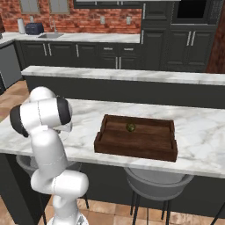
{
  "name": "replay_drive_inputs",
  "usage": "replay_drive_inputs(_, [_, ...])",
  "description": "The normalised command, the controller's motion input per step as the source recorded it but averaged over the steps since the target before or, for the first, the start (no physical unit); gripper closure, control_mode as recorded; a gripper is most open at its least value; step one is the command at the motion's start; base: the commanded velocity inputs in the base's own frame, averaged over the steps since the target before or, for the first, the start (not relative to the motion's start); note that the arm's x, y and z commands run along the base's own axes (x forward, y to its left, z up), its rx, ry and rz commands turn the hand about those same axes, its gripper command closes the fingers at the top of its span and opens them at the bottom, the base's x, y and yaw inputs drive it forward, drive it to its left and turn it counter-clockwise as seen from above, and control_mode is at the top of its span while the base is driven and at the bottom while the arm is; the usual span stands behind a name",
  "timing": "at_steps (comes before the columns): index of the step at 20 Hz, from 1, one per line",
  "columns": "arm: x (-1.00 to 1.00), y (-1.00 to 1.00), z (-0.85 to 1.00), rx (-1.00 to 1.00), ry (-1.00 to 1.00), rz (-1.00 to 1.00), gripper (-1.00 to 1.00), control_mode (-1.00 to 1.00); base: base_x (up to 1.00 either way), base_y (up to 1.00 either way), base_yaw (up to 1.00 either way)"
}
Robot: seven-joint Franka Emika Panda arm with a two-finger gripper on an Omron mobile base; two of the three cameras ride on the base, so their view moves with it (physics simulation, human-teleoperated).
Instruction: Create a steak meal by picking up the steak and asparagus from the tray and placing them on the plate. Leave the kiwi on the tray.
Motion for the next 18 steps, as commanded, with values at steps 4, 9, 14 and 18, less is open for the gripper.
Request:
replay_drive_inputs(4, [0.31, 0.0, -0.1, 0.0, -0.02, 0.02, 1.0, -1.0, 0.0, 0.0, 0.0])
replay_drive_inputs(9, [0.29, 0.01, 0.0, 0.0, -0.02, 0.0, -1.0, -1.0, 0.0, 0.0, 0.0])
replay_drive_inputs(14, [0.02, 0.06, 0.0, 0.0, -0.06, 0.0, -1.0, -1.0, 0.0, 0.0, 0.0])
replay_drive_inputs(18, [-0.04, 0.01, 0.08, 0.0, -0.06, 0.0, -1.0, -1.0, 0.0, 0.0, 0.0])
